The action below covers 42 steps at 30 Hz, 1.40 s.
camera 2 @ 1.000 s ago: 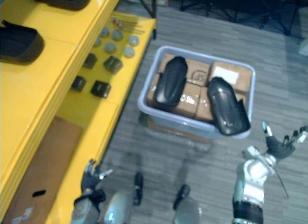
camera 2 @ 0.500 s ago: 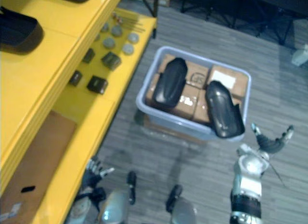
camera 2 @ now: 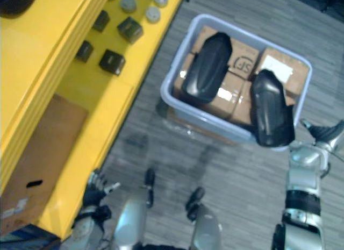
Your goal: Walk over and take plastic housings, then place them on the shelf
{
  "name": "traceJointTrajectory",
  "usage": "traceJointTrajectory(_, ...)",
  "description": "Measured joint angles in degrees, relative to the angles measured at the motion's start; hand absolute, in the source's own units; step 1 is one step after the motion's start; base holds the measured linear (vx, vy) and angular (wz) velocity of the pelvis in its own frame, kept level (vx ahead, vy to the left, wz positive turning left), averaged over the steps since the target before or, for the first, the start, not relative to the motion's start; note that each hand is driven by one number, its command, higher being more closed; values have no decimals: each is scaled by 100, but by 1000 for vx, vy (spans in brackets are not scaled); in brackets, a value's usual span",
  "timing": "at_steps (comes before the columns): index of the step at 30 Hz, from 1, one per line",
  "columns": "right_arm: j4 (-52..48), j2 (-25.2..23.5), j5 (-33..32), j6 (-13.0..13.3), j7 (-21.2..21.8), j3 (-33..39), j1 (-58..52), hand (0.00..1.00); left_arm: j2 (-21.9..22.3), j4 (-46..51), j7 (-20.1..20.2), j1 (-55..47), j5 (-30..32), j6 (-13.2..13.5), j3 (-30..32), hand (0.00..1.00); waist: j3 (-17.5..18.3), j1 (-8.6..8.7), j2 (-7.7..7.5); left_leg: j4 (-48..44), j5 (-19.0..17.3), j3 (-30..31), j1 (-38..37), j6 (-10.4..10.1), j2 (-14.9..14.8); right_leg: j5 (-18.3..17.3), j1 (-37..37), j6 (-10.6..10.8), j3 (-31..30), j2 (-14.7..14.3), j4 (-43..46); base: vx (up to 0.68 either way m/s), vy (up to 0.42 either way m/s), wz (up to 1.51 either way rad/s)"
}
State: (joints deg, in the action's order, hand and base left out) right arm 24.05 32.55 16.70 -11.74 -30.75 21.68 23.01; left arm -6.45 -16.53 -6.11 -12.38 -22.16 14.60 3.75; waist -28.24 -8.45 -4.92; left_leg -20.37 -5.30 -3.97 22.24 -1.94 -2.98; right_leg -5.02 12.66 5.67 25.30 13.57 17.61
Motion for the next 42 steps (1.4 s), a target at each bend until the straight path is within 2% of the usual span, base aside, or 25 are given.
traceJointTrajectory(14,695,102,-38,17,585,-403,283,0,-40,-3,-4,-2,-51,-1,-11,0,-10,8,-11,12,83,19,203,69,61,-7,272,-9,-13,86,154,-6,3,0)
traceJointTrajectory(22,1302,113,-211,28,547,-727,732,0,-40,-47,-26,0,-57,23,-62,0,-11,-23,-7,30,207,63,410,106,142,-8,518,-12,-2,185,312,-19,20,5)
traceJointTrajectory(23,1308,116,-254,24,504,-727,744,0,-39,-49,-35,0,-59,27,-67,0,-11,-22,-7,32,214,69,411,108,148,-8,518,-12,1,191,318,-27,24,6)
traceJointTrajectory(25,1316,152,-296,4,150,-727,774,0,-40,-50,-43,0,-197,34,-98,0,-11,-20,1,34,234,93,442,116,175,-9,542,-12,21,220,347,-37,32,8)
traceJointTrajectory(28,1316,312,-449,-3,-60,-717,790,0,-41,-54,-45,1,-235,45,-130,0,-7,-19,11,18,262,125,547,128,200,-5,630,-7,40,247,352,-33,30,8)
traceJointTrajectory(29,1321,368,-475,-81,-81,-712,839,0,-42,-62,-44,2,-257,59,-135,0,-13,-18,20,-8,263,133,591,129,200,-1,656,-1,42,245,349,-33,36,2)
traceJointTrajectory(31,1379,384,-704,-164,-281,-711,903,0,-43,-100,-46,3,-261,130,-149,0,-12,-19,21,-14,264,134,593,130,201,3,657,-1,41,246,347,-12,16,1)
traceJointTrajectory(32,1499,400,-948,-219,-528,-701,975,0,-43,-133,-48,11,-260,180,-158,0,-13,-20,23,-15,265,137,599,131,201,6,658,-1,42,242,339,0,0,0)
traceJointTrajectory(36,1595,543,-1337,-258,-961,-383,1003,0,-41,-267,-49,98,-257,208,-170,0,1,-21,94,-32,270,177,689,134,206,22,702,-1,90,234,310,9,11,4)
traceJointTrajectory(42,2454,1379,-1973,-252,-1188,-139,1493,0,-44,-390,-47,159,-258,329,-221,0,-69,-25,315,-69,281,193,793,146,210,140,732,8,99,200,194,7,11,-1)
